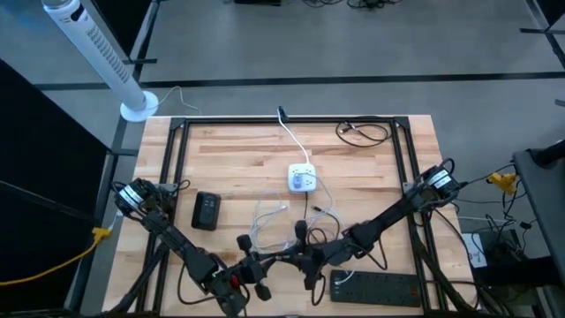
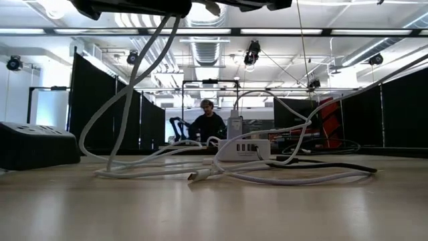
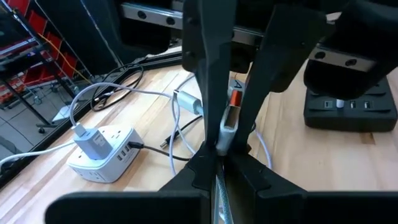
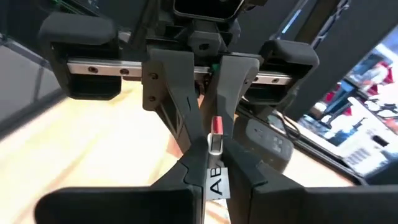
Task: Insert USB
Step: Insert the light blue charger cable into the center black outlet extension
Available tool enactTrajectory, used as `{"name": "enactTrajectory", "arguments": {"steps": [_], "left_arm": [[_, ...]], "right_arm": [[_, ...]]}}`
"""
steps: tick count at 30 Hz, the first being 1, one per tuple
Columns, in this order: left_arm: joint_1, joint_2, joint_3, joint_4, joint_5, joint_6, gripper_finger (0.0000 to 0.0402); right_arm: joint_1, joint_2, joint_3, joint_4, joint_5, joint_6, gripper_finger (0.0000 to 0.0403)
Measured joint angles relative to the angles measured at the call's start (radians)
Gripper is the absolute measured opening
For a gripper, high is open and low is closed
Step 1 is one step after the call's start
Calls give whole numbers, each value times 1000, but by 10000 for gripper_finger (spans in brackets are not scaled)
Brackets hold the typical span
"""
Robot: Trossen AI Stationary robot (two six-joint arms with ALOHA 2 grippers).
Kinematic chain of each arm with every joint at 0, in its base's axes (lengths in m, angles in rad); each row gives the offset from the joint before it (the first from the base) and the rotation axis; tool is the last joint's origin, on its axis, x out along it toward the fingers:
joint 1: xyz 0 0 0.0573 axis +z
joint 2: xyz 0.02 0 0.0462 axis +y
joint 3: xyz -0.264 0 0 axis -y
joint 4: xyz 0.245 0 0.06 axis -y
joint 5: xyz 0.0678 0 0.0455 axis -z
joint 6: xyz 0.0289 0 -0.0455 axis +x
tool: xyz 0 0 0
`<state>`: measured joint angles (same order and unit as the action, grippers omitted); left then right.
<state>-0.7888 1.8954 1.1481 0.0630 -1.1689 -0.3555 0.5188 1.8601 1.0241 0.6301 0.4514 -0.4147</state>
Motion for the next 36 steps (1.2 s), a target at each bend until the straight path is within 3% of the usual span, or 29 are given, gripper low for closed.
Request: {"name": "enactTrajectory", "arguments": {"steps": [6,11,15,18,24,36], "left_arm": [[-4,0,0,-67,8,4,74],[-16,-26,16,-72,7,35,142],[-22,-50,75,-66,1,40,170],[-15,-49,113,-66,37,112,172],[30,-30,126,-64,241,167,153],[40,-28,127,-85,237,203,100]], "right_arm": [[13,-54,5,-140,62,-27,17],[11,-60,64,-410,137,-2,17],[9,-59,98,-498,135,36,17],[9,-59,101,-483,104,37,17],[9,-58,102,-482,89,38,17],[11,-57,101,-483,88,38,17]]}}
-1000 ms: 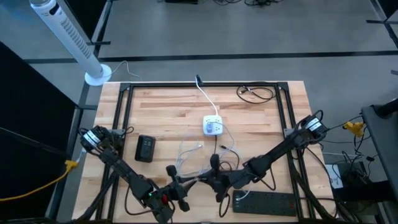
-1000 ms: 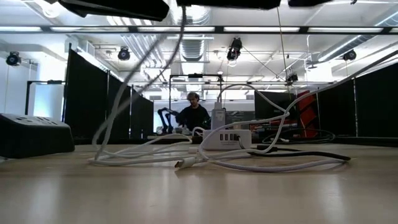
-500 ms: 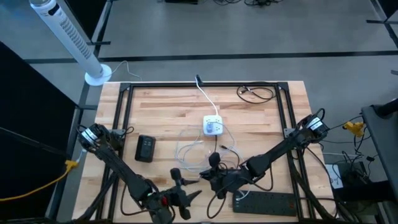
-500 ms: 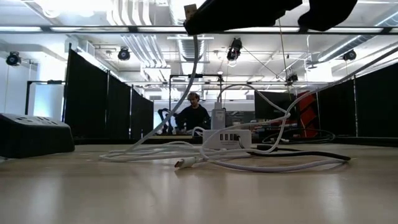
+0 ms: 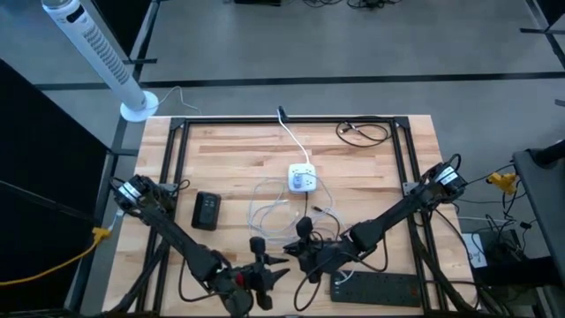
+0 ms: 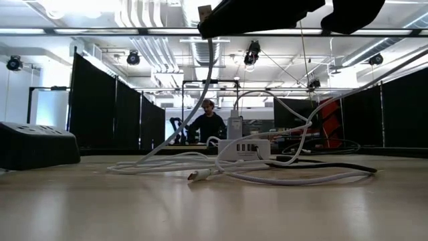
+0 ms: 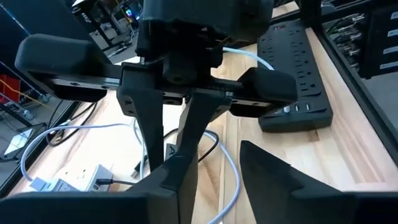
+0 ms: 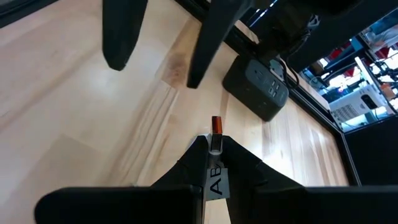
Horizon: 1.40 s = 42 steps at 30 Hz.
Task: Insert USB
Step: Insert the light blue charger cable into the center black outlet extension
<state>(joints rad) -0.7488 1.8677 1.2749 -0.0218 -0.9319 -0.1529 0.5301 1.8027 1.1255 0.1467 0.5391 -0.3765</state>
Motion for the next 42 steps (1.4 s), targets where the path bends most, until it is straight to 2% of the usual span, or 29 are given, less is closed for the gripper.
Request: {"name": "enactTrajectory", "arguments": {"steps": [5,9,17,25,29,37,42], "left_arm": [[4,0,-2,-32,10,-15,70],[5,4,-8,-72,34,-25,65],[11,39,-9,-69,18,2,82],[-37,41,46,-57,-153,156,85],[-25,41,38,-62,-151,155,98],[18,47,20,-112,-135,106,157],[24,47,20,-177,-126,39,145]], "right_arm": [[0,0,0,0,0,1,17],[0,0,0,0,0,1,17],[0,0,0,0,-24,2,17],[2,0,0,-8,-24,0,17],[2,0,0,-7,-24,0,17],[5,0,-1,-8,-48,-1,17],[5,0,-1,-8,-50,-1,17]]}}
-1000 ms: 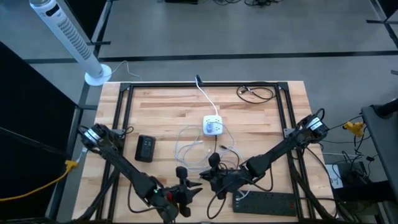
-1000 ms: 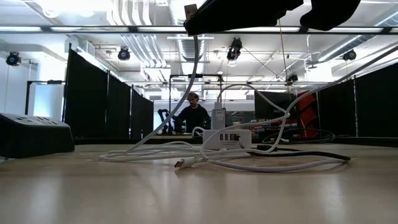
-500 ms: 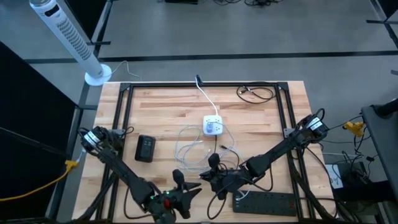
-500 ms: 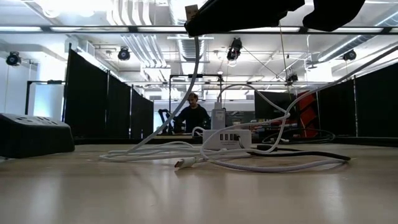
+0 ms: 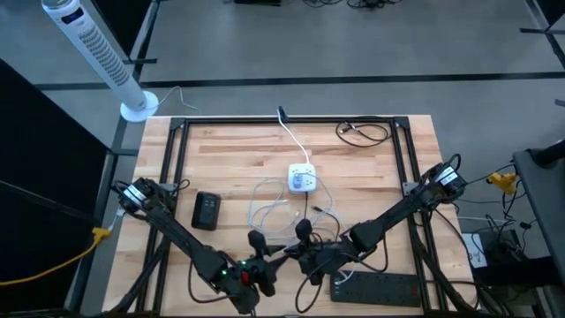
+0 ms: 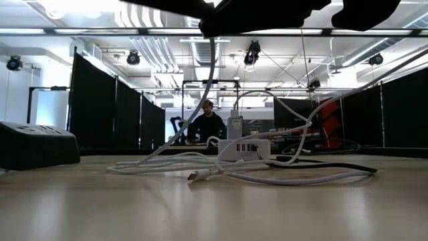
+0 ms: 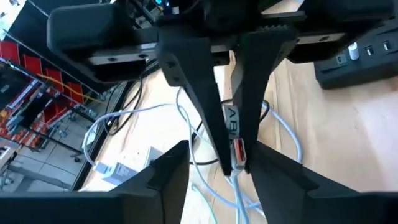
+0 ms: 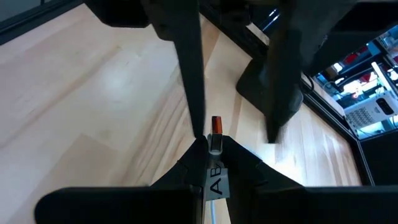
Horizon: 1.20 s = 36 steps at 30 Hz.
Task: Insert USB
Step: Insert the light blue charger cable into the center black outlet extension
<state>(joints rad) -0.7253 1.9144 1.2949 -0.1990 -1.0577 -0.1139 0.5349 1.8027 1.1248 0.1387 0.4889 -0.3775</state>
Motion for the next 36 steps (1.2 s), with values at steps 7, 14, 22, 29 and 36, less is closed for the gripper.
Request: {"name": "enactTrajectory", "arguments": {"steps": [7,14,22,29,36], "left_arm": [[1,0,0,-35,39,-47,50],[1,0,0,-18,62,-29,12],[3,0,0,50,76,-12,88],[15,5,0,50,67,-7,109],[23,46,0,53,20,-6,30]], "right_arm": [[2,0,0,0,0,0,17],[2,0,0,-3,-1,0,17],[2,0,0,3,1,0,17],[1,0,0,-1,3,0,17],[1,4,-3,-22,4,1,16]]}}
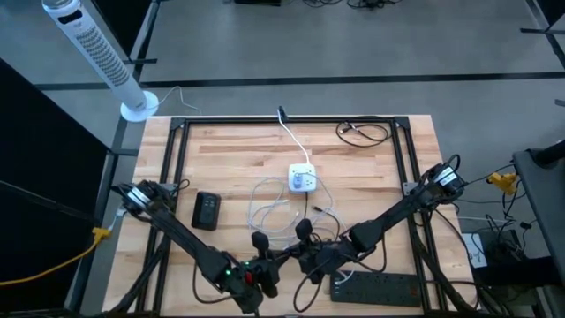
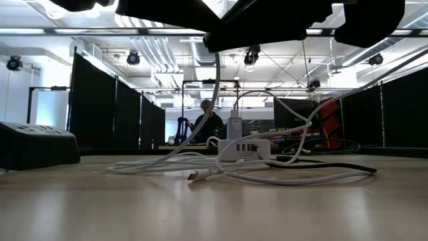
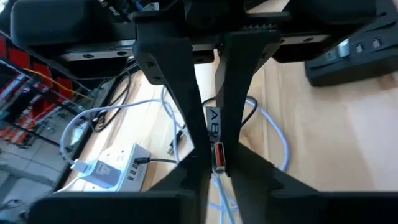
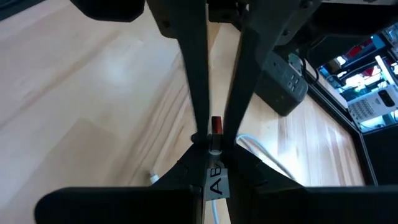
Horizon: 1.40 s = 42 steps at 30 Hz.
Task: Insert USB
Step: Insert the light blue charger cable into the center black outlet extension
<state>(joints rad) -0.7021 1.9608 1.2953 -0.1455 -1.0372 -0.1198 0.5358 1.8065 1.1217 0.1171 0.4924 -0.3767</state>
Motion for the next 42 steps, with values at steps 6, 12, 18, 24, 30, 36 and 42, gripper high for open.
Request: {"name": "enactTrajectory", "arguments": {"steps": [6,12,18,24,30,36,42], "left_arm": [[-14,2,4,7,-39,9,5],[-56,5,38,1,-118,67,5],[-117,6,78,7,-239,90,3],[-209,4,100,15,-481,130,3],[-268,3,124,14,-529,143,3],[-248,2,133,75,-407,161,3],[-227,2,146,453,-111,503,3]], "right_arm": [[0,0,1,8,2,2,16],[1,-5,6,38,-31,32,29],[15,-12,14,22,-34,43,150],[66,-19,-69,227,86,-143,164],[55,-18,-247,754,-104,-221,117],[49,-18,-321,1084,-189,-240,95],[42,-18,-302,1025,-373,-212,127]]}}
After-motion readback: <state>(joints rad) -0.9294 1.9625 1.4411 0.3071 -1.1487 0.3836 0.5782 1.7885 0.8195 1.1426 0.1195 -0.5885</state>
